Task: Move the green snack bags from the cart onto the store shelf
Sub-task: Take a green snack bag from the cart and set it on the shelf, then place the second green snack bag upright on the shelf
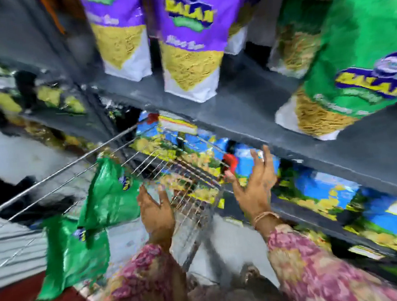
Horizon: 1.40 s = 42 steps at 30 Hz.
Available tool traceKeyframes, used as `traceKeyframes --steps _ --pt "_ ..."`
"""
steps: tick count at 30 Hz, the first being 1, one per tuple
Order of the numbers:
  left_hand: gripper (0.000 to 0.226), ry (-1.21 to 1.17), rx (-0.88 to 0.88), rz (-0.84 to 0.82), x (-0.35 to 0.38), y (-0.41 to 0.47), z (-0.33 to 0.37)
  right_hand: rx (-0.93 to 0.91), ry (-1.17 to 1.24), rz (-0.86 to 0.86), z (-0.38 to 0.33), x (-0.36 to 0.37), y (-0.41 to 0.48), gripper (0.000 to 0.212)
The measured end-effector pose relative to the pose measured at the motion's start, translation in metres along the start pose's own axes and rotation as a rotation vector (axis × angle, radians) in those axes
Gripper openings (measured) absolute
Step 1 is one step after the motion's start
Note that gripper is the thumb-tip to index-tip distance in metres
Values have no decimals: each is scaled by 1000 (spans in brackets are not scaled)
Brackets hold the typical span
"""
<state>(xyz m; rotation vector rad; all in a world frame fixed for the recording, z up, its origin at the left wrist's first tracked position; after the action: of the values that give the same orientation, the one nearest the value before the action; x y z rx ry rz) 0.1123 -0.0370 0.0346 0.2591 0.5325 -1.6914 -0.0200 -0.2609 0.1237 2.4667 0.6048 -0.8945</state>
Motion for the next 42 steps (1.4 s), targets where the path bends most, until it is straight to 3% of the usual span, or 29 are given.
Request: traceKeyframes --steps 3,6,10,15,17,19,20,22,25,29,33,35,39,42 --pt "65 -39 -267 66 -27 -2 -56 -186 -4 -239 -43 64 -11 67" --pt "61 -169 -448 58 -28 -6 -88 -274 -21 -515 -63 127 -17 77" --pt "101 -345 -616 135 -13 4 -134 -329 -140 -924 -51 219 -22 95" --pt "118 -457 -785 57 30 12 -185 -291 -310 -1262 -9 317 -28 119" --pt "95 -510 -807 31 40 18 -183 -290 -343 -1360 -7 349 -29 121" --pt "42 -648 -858 97 51 28 -183 -211 -294 -1482 -6 381 -37 121" --pt "32 -683 -872 105 58 33 -186 -157 -276 -1554 -5 393 -45 119" --pt "41 -707 -841 88 66 44 -184 -74 -269 -1665 -8 405 -59 111" --pt "46 -729 -837 133 69 50 -187 79 -236 -1702 -3 414 -61 98" --pt "47 -672 -777 70 59 48 -182 209 -162 -1677 6 400 -62 106" --pt "46 -595 -660 28 31 30 -162 281 -13 -1623 -9 351 -65 100" --pt "48 -547 -616 46 12 19 -149 272 93 -1568 -23 319 -65 95" --pt "96 -370 -429 -25 -25 14 -108 296 303 -1349 -54 249 -54 88" --pt "83 -254 -259 -164 -39 17 -59 323 472 -1148 -69 193 -43 81"
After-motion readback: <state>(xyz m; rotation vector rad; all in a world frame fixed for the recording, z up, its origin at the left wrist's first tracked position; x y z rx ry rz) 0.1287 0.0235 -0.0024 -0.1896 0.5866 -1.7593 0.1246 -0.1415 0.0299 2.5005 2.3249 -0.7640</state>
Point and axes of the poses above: each hand's wrist, its own y-axis towards the middle knuckle, its own x-axis out of the palm, z = x × y, the point moved 9 cm from there along y, towards the middle knuckle, and after that the axes turned 5 degrees about x, right-handed, at the moved point
